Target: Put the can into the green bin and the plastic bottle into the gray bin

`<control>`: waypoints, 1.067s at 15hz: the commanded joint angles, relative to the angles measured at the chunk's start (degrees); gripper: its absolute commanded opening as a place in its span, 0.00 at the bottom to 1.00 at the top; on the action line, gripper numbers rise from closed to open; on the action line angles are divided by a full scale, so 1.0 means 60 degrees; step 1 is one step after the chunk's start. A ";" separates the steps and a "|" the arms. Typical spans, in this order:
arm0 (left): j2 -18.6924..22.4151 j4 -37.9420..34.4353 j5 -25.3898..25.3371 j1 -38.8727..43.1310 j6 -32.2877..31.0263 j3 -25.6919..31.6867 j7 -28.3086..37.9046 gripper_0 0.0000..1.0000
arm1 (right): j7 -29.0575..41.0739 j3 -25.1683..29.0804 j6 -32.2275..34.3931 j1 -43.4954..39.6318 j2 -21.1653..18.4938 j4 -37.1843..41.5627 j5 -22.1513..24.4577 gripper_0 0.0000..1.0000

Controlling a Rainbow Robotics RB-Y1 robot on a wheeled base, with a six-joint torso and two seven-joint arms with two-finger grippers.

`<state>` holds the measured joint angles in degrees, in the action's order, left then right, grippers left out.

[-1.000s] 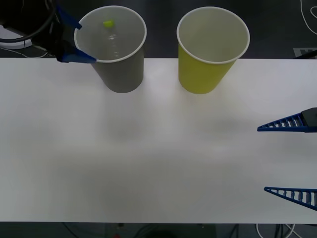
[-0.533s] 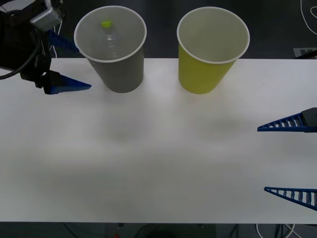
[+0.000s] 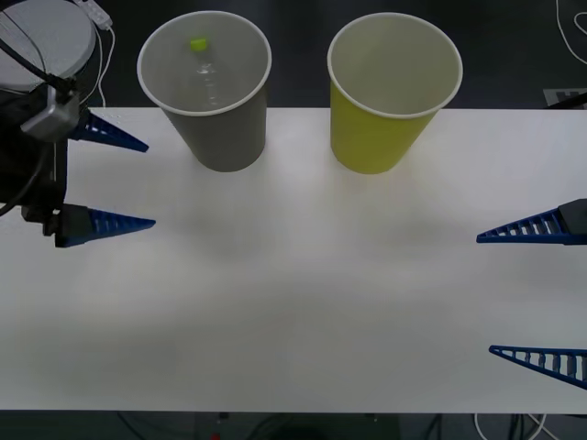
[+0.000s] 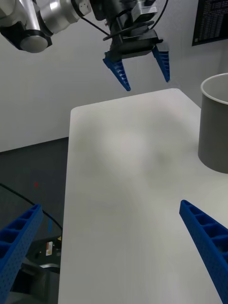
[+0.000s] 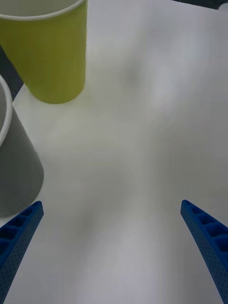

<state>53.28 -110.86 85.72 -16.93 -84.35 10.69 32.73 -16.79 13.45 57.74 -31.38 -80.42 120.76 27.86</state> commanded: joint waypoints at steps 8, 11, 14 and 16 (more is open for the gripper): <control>0.0172 -0.1328 -0.0985 0.2880 0.0010 0.1573 -0.2013 1.00 | 0.0000 0.0000 0.0000 0.0000 0.0000 0.0000 0.0000 1.00; 0.0260 -0.1460 -0.1278 0.3290 -0.0005 0.1808 -0.2218 1.00 | 0.0000 0.0000 0.0000 0.0000 0.0000 0.0000 0.0000 1.00; 0.0406 -0.1460 -0.1352 0.3334 0.0025 0.1822 -0.2336 1.00 | 0.0000 0.0000 0.0000 0.0000 0.0000 0.0000 0.0000 1.00; 0.0524 -0.1460 -0.1396 0.3334 0.0054 0.1822 -0.2336 1.00 | 0.0000 0.0000 0.0000 0.0000 0.0000 0.0000 0.0000 1.00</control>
<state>56.17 -119.63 77.46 3.08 -84.14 21.63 18.72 -16.79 13.45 57.74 -31.38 -80.42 120.76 27.86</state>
